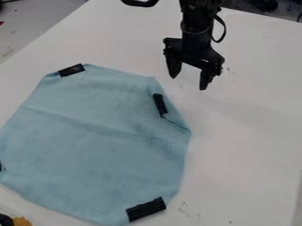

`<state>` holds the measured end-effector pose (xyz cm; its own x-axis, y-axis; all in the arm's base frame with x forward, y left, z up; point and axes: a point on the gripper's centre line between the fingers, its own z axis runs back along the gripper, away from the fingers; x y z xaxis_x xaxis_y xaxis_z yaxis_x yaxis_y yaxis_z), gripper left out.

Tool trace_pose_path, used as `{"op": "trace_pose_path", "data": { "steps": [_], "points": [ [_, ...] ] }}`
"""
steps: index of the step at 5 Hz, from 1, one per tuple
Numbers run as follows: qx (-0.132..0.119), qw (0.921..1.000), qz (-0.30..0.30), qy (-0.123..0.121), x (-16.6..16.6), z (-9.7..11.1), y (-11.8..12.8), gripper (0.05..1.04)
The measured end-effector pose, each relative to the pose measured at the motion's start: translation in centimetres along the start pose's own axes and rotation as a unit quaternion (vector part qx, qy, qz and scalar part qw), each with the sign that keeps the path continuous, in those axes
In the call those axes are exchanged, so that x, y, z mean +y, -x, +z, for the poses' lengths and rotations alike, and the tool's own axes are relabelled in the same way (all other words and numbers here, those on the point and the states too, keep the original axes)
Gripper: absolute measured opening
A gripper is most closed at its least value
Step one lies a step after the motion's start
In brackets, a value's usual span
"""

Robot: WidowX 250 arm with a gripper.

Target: Fold the cloth from top left to bottom right

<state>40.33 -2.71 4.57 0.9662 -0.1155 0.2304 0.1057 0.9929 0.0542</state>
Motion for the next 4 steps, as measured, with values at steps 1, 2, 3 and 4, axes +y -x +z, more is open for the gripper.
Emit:
{"op": "trace_pose_path", "data": {
  "steps": [1, 2, 3, 4],
  "points": [
    [0.019, 0.9998, -0.002, 0.001, -0.1, -1.3, 0.8, 1.0],
    [0.032, 0.9994, -0.007, 0.0, 1.2, -2.7, 2.8, 1.0],
    [-0.003, 0.9996, 0.019, -0.02, 6.6, -0.4, 4.0, 1.0],
    [-0.048, 0.9985, 0.005, -0.026, 9.9, 2.6, 3.5, 1.0]
  ]
}}
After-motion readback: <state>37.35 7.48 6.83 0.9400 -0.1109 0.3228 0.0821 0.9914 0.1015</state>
